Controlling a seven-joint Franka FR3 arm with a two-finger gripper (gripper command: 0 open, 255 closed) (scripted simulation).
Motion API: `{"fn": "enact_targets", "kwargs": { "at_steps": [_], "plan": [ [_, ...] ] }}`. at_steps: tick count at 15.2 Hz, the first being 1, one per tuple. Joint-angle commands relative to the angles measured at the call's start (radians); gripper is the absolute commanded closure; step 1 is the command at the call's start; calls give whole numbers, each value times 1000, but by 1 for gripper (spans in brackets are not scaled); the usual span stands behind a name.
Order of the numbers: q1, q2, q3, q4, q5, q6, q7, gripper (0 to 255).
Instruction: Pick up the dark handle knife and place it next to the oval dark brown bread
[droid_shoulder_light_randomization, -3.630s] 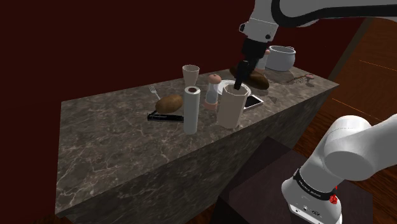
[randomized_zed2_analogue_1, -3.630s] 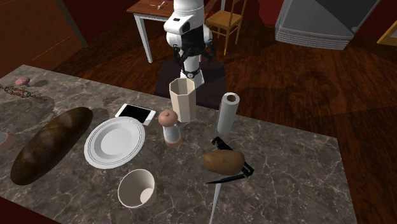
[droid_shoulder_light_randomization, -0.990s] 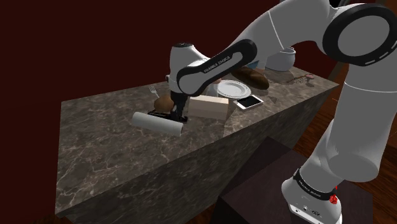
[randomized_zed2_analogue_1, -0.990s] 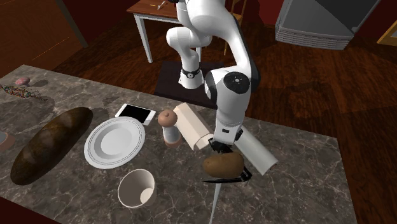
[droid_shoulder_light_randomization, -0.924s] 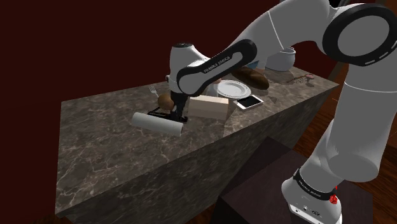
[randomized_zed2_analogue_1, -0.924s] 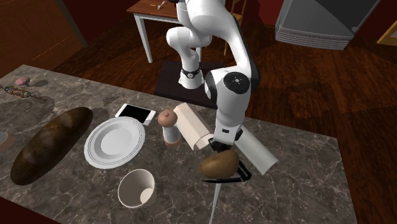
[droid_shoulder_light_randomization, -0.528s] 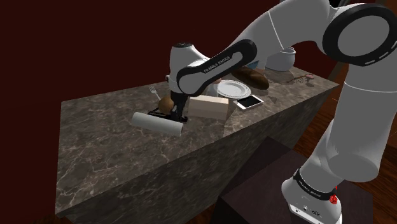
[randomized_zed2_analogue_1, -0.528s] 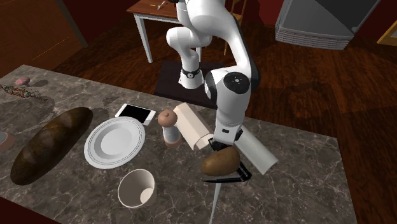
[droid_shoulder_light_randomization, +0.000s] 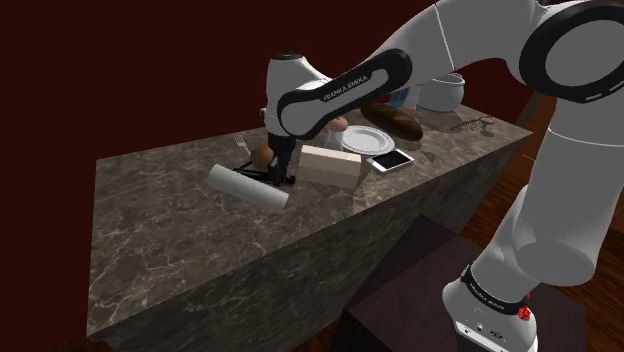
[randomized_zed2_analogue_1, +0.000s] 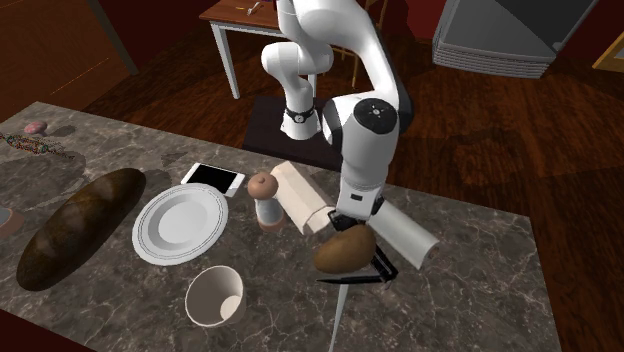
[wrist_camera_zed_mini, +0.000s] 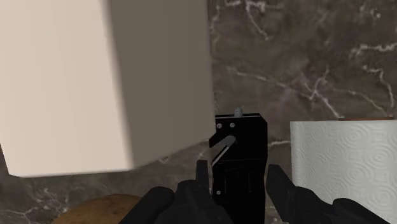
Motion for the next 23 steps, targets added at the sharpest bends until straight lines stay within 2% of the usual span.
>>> {"fn": "enact_targets", "kwargs": {
  "at_steps": [1,23],
  "plan": [
    [-1,-14,1,13,4,-26,-3,255],
    [-5,-104,5,189,28,-291,-19,255]
  ]
}}
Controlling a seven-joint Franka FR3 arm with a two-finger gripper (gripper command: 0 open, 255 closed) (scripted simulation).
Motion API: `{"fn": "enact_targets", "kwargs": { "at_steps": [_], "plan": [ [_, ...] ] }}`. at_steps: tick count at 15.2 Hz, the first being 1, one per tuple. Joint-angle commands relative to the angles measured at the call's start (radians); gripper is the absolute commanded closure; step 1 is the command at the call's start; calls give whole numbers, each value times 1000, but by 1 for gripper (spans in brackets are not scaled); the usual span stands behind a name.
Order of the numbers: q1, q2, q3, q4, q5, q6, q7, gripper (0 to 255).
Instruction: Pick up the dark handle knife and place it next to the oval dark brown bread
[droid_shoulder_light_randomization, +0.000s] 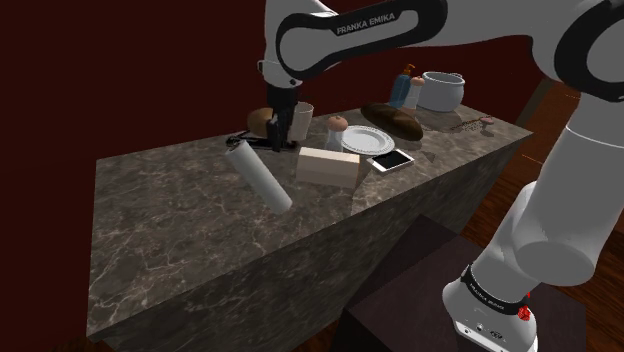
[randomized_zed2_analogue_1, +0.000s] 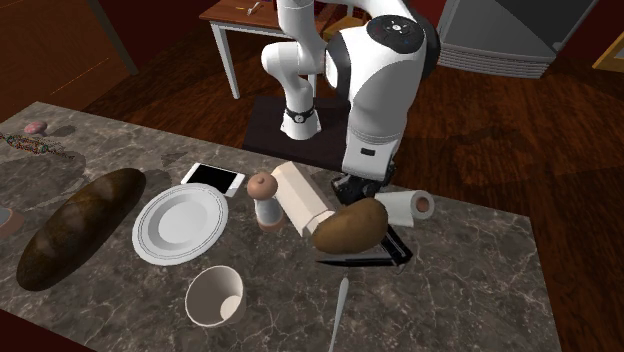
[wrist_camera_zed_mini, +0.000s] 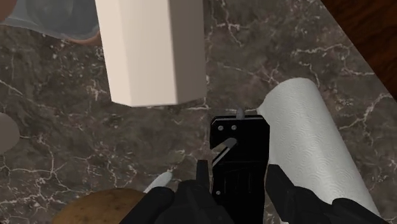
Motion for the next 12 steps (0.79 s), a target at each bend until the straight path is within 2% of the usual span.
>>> {"fn": "enact_targets", "kwargs": {
  "at_steps": [1,12],
  "plan": [
    [-12,-24,-8,-22,7,-2,-22,255],
    [-130,-246,-128,-285,50,39,-276,255]
  ]
}}
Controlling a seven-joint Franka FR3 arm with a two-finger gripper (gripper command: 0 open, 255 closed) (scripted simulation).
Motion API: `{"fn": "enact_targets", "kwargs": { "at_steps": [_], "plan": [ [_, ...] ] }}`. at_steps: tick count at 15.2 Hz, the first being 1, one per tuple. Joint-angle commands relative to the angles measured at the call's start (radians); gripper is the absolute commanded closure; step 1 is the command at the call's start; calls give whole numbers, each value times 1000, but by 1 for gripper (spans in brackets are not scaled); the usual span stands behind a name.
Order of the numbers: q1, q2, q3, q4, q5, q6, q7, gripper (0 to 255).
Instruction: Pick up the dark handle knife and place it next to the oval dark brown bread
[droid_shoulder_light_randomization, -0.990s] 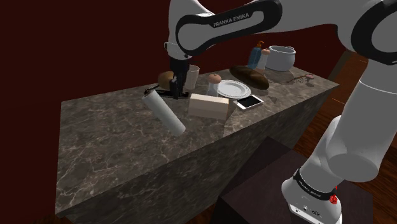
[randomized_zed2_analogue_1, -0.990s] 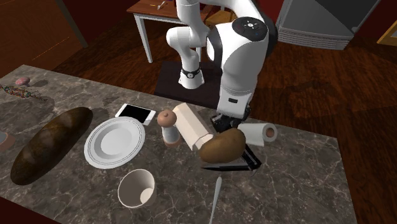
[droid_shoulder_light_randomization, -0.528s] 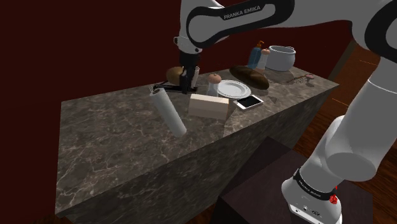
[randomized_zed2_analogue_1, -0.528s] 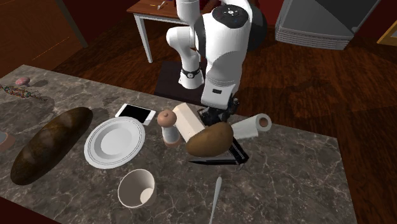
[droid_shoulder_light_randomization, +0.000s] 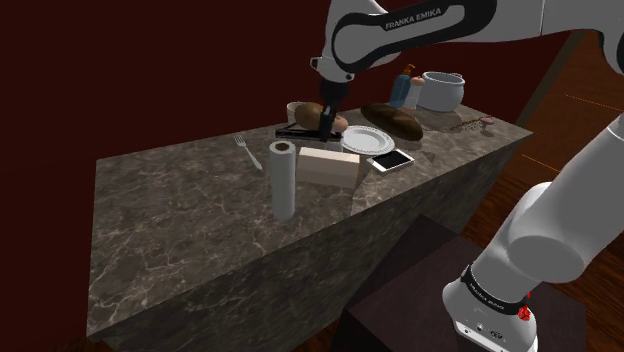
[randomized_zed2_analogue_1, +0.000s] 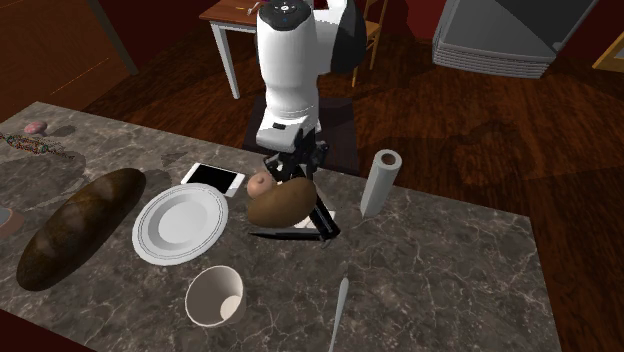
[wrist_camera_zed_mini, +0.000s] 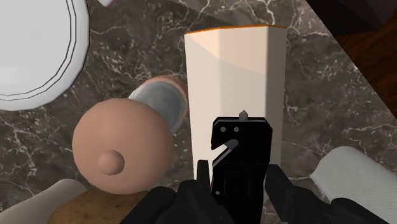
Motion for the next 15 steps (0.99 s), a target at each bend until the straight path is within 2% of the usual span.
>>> {"fn": "enact_targets", "kwargs": {
  "at_steps": [1,8,15],
  "plan": [
    [-20,-35,-26,-34,2,-1,-49,255],
    [-91,-116,-126,-119,-8,-1,-215,255],
    [-164,-150,-235,-149,-30,-8,-384,255]
  ]
}}
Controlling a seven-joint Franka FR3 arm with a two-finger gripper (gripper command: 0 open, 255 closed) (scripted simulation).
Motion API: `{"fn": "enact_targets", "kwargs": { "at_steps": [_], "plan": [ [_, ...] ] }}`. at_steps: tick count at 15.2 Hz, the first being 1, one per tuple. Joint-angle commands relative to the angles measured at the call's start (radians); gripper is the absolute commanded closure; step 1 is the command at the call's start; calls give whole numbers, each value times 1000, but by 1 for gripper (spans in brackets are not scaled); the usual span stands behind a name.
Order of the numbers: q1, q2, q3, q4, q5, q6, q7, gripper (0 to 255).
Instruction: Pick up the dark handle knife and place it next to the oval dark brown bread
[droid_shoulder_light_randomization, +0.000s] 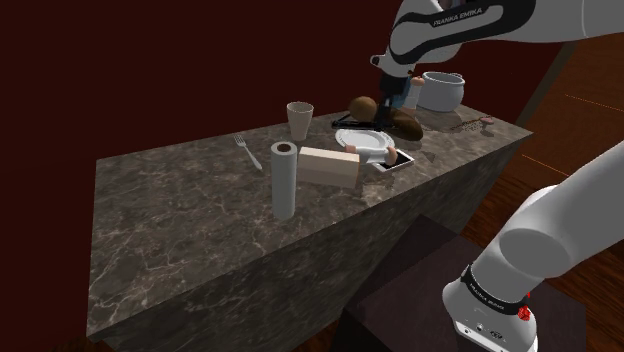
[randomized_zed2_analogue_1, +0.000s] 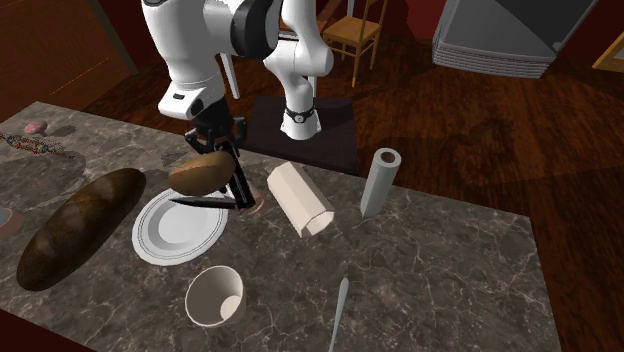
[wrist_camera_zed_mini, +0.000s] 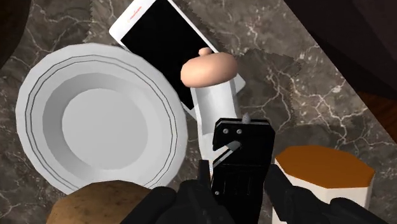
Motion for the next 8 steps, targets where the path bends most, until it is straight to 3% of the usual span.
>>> {"fn": "enact_targets", "kwargs": {
  "at_steps": [1,8],
  "plan": [
    [-20,-3,-31,2,-7,-5,-48,255],
    [-89,23,-145,36,-22,-16,-224,255]
  ]
}}
